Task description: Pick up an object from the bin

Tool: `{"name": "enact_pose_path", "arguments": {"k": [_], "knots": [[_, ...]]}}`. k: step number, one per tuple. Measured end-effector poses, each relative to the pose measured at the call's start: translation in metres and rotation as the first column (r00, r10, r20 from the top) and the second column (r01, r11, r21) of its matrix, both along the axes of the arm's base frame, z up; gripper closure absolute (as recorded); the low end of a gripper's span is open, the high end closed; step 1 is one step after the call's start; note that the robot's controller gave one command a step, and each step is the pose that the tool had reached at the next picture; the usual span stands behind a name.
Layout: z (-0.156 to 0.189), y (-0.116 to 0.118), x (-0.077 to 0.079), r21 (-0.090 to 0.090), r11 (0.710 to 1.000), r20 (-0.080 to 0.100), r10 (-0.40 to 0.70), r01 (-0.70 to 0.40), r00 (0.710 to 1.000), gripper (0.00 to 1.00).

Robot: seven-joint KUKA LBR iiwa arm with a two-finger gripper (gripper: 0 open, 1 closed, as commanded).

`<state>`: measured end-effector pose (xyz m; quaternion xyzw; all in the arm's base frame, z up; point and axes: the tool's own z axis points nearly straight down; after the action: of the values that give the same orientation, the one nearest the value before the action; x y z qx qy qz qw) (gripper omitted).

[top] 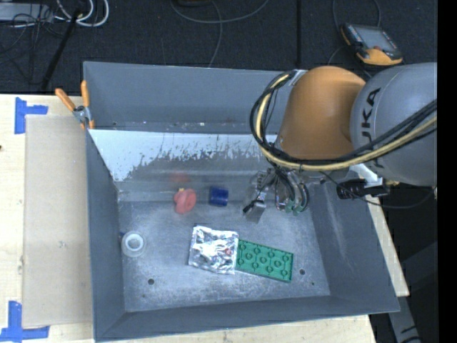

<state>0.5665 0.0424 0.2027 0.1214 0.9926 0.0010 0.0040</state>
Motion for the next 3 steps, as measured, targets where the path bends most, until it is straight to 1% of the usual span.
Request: {"name": "enact_pose_path", "arguments": {"k": [1,2,3], "knots": [[-0.005,0.0,-0.001,-0.001,1.0,-0.008,0.002,-0.002,1.0,0.0],[-0.134,-0.015,-0.054,-0.002,1.0,-0.019,0.008,-0.008,1.0,0.0],[-0.13,-0.015,-0.051,-0.001,1.0,-0.01,0.006,-0.006,1.0,1.0]]}}
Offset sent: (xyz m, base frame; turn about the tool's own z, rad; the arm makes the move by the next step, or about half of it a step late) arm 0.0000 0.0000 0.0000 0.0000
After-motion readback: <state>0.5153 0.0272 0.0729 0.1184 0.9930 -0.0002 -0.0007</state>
